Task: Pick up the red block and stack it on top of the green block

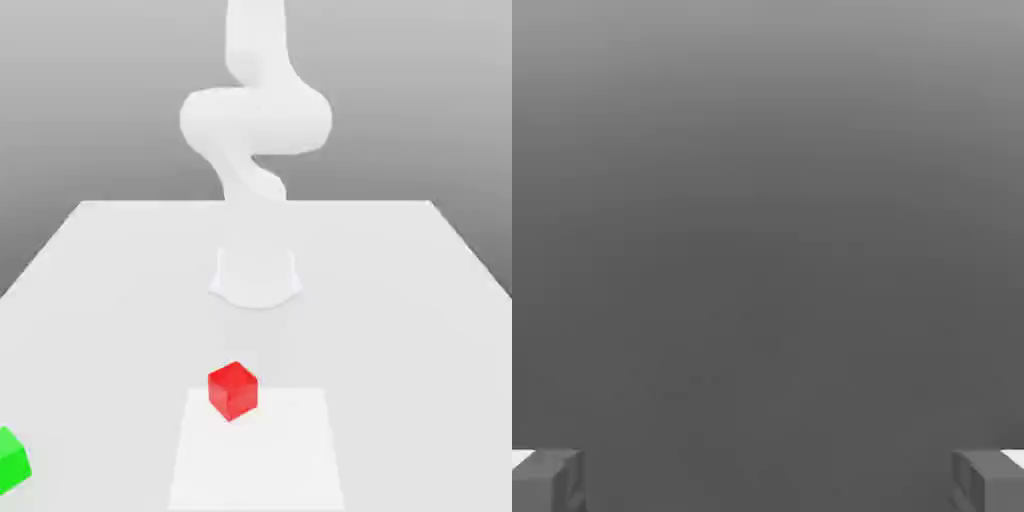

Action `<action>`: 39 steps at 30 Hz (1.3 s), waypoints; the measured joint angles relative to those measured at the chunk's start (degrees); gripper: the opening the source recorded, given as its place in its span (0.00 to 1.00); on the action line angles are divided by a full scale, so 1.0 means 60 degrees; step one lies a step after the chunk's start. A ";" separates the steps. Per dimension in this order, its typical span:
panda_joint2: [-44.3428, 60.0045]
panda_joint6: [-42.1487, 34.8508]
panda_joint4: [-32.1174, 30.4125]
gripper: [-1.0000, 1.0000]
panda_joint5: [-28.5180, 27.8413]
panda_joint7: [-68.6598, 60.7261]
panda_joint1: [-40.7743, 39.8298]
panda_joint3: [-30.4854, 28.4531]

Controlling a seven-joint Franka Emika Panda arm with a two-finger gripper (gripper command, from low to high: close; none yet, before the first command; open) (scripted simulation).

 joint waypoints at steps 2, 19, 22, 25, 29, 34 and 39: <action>0.0580 0.0456 -0.0586 0.50 -0.0066 -0.0631 0.0160 -0.0280; 0.6769 0.5182 -0.5161 0.50 0.0013 -0.6473 0.1220 -0.1973; 0.7940 0.6124 -0.5077 0.50 0.1204 -0.7426 0.0923 -0.1398; 0.8817 0.6869 -0.4969 0.00 0.1917 -0.7947 0.0149 -0.0448; 0.8817 0.6853 -0.4969 0.00 0.1905 -0.7935 0.0143 -0.0447; 0.8248 0.6379 -0.5050 0.00 0.1282 -0.7498 0.0373 -0.0847; 0.6598 0.4993 -0.5297 0.00 -0.0123 -0.6496 0.0198 -0.1090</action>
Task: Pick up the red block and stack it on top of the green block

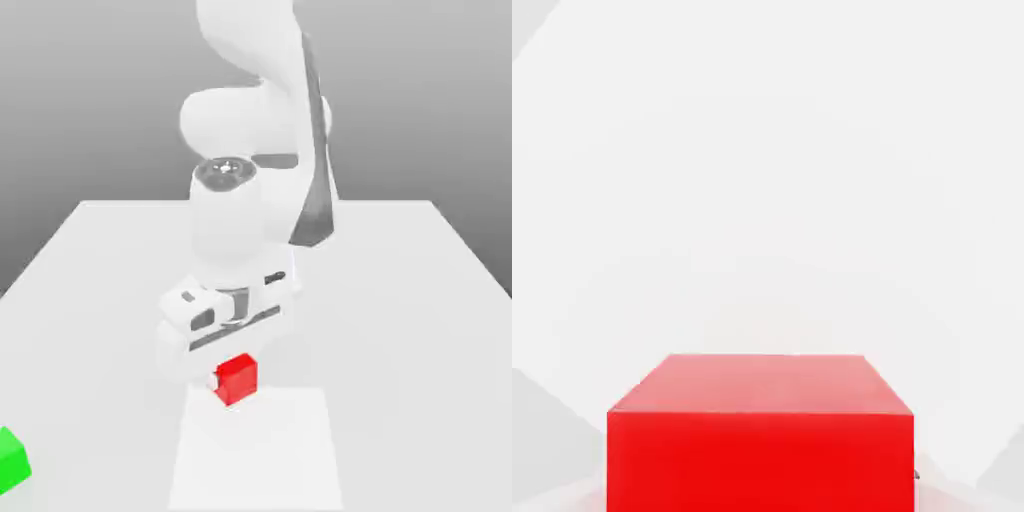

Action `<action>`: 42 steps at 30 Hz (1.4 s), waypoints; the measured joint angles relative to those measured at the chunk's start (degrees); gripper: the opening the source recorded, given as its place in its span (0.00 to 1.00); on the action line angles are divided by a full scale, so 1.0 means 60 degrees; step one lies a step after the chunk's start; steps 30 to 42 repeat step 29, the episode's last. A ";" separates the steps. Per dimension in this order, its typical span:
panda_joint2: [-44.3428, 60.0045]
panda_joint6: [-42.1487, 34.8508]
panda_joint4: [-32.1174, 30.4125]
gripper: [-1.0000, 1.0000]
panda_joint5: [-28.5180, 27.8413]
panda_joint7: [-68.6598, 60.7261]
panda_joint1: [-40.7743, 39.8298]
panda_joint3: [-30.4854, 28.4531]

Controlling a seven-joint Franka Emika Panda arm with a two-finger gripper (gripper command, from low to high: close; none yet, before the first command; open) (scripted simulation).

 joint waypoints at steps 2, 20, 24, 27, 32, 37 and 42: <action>-0.0299 -0.0478 0.0165 0.00 -0.0229 0.0323 -0.0211 -0.0033; 0.3041 -0.3296 0.6152 0.00 0.1559 0.3007 -0.3020 -0.1621; 0.4320 -0.2411 0.6486 1.00 0.2304 0.2659 -0.3433 -0.1274; 0.4320 -0.2411 0.6486 1.00 0.2304 0.2659 -0.3433 -0.1274; 0.4320 -0.2411 0.6486 1.00 0.2304 0.2659 -0.3433 -0.1274; 0.4320 -0.2411 0.6486 1.00 0.2304 0.2659 -0.3433 -0.1274; 0.4320 -0.2411 0.6486 1.00 0.2304 0.2659 -0.3433 -0.1274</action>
